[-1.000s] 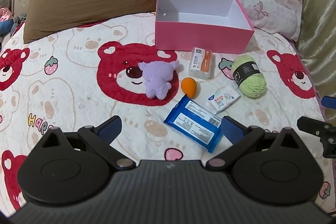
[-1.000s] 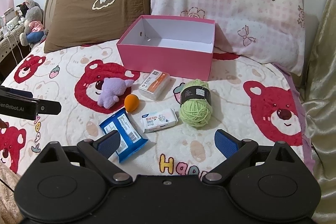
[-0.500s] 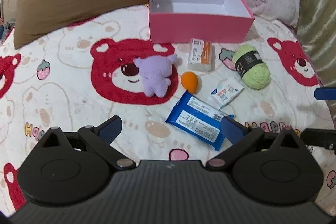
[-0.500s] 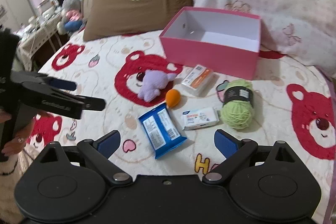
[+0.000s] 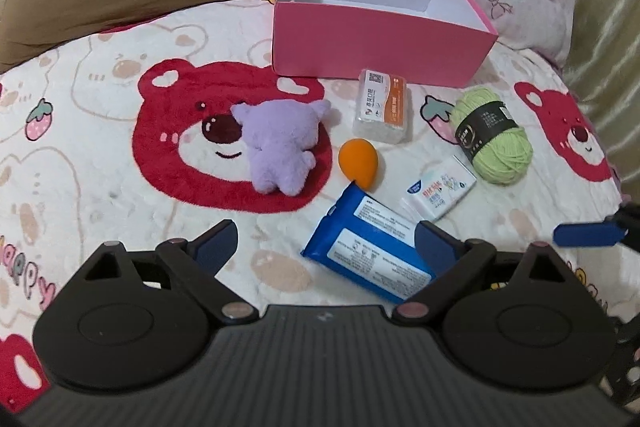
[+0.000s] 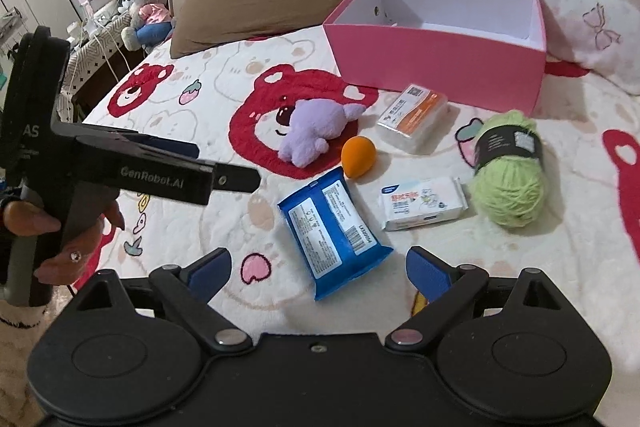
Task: Organize objects
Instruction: 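Close the right gripper on the blue wet-wipe pack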
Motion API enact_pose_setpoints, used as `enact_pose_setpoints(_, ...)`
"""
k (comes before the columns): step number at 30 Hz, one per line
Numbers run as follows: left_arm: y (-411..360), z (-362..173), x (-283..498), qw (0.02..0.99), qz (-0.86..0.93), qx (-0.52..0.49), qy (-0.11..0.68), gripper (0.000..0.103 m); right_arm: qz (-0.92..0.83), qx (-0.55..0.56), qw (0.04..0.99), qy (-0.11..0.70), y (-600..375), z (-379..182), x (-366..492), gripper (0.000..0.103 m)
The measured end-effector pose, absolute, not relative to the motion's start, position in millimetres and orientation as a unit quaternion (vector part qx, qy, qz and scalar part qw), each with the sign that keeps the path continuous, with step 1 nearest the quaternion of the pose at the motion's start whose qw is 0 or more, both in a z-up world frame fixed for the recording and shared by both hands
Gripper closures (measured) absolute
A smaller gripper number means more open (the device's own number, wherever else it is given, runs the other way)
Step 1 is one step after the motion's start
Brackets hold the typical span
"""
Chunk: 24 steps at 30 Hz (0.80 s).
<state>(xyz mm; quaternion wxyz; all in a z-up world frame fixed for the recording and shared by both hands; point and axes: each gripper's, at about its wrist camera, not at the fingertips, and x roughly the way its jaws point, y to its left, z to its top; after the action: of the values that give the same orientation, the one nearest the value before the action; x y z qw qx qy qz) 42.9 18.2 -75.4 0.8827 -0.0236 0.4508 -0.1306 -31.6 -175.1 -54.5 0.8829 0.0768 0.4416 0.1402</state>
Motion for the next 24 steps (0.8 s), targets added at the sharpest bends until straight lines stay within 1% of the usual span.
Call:
enact_pose_setpoints(3, 22, -86, 46, 0.883, -0.141, -0.045, 0.446, 0.009, 0.134, 0.087, 0.882, 0.443, -172, -68, -26, 0.007)
enact_pose_setpoints(12, 19, -125, 51, 0.880, -0.152, -0.044, 0.448, 0.013, 0.105, 0.121, 0.876, 0.455, -168, -107, -15, 0.007)
enact_pose_setpoints(19, 14, -150, 54, 0.875, -0.163, -0.064, 0.451, 0.026, 0.079, 0.171, 0.875, 0.446, -168, -123, -13, 0.007)
enact_pose_setpoints(24, 14, -158, 59, 0.878, -0.159, -0.067, 0.446, 0.032, 0.064, 0.205, 0.863, 0.457, -169, -141, -10, 0.008)
